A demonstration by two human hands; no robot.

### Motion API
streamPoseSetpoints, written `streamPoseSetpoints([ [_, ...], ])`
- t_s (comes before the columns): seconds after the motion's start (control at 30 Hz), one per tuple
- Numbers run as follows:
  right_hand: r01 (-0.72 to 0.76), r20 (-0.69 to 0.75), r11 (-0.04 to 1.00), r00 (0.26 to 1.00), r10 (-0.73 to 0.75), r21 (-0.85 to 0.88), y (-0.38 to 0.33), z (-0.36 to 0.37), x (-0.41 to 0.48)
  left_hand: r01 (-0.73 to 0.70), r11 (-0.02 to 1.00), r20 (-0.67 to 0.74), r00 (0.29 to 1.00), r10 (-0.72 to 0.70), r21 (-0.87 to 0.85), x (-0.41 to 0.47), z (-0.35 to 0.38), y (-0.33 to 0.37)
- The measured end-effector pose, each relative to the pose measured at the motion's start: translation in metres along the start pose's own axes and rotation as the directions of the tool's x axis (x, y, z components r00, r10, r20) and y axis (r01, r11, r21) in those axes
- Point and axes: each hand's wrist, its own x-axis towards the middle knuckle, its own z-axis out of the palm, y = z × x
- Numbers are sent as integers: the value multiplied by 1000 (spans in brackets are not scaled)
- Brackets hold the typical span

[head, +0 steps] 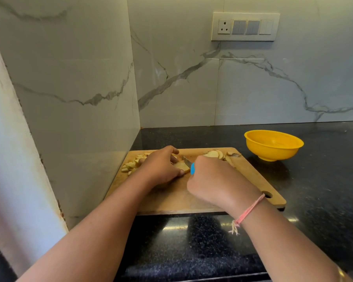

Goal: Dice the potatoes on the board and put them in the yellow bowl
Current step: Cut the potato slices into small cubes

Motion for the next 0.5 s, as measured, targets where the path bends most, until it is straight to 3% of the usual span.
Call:
streamPoseSetpoints([
  [0.5,25,56,997,998,-21,-77,16,-10,-54,47,999,-9,999,-46,14,-3,0,4],
])
